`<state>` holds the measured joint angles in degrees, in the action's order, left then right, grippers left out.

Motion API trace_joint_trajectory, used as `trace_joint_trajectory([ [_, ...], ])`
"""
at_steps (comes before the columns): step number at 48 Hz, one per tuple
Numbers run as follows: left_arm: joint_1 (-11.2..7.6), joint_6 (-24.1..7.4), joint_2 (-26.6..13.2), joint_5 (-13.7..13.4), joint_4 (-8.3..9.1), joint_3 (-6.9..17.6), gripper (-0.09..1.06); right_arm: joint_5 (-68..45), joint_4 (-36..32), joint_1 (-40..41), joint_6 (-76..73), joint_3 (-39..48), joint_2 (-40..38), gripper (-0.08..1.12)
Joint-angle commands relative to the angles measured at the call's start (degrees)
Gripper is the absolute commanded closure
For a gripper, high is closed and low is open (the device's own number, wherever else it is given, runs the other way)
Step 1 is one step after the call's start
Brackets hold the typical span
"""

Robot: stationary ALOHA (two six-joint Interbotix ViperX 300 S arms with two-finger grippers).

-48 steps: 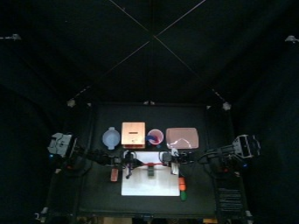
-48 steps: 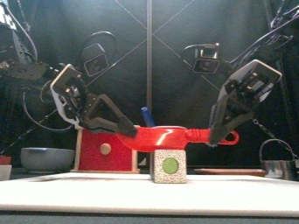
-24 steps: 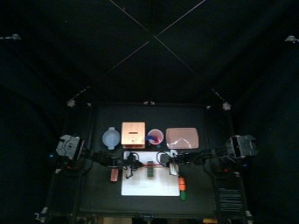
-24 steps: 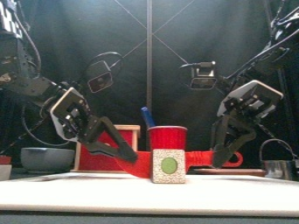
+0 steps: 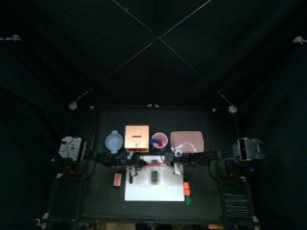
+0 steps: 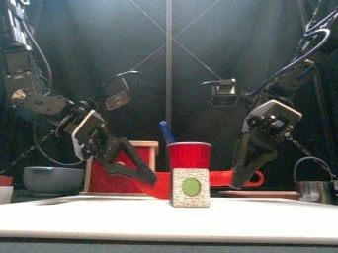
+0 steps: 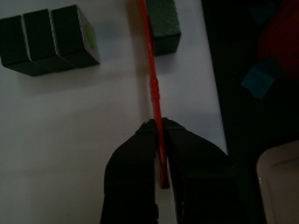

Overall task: Cut the sushi into 4 pieces with the knife
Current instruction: Cut the sushi into 4 pieces

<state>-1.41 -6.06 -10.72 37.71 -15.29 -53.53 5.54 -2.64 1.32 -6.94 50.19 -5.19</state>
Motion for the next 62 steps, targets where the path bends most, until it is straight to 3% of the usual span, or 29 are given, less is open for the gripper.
trace_joint_trajectory([
  [1,0.53,-0.1,4.0,-2.3,-0.18,-0.6,0.77,1.4,0.6,-1.2,-0.3,-0.4,-4.2,0.90],
  [12,-4.66,-0.2,10.3,-4.2,0.18,-0.6,0.77,1.4,3.2,-5.3,-0.3,-0.4,-8.6,0.90],
  [18,-7.47,-0.1,10.8,-4.3,0.97,-0.4,0.77,1.2,4.4,-7.6,-0.3,-0.4,-8.7,0.90],
  [24,-8.96,0.2,10.1,-4.3,0.88,-0.2,0.77,1.1,5.4,-8.6,-0.3,-0.4,-7.9,0.90],
  [47,-9.32,0.3,4.0,-4.5,0.79,1.8,0.77,0.4,5.5,-8.4,-0.2,-0.5,-3.5,0.90],
  [62,-9.32,0.3,1.4,-4.5,-1.85,1.4,0.77,0.1,5.4,-8.3,-0.2,-1.2,-1.1,0.90],
])
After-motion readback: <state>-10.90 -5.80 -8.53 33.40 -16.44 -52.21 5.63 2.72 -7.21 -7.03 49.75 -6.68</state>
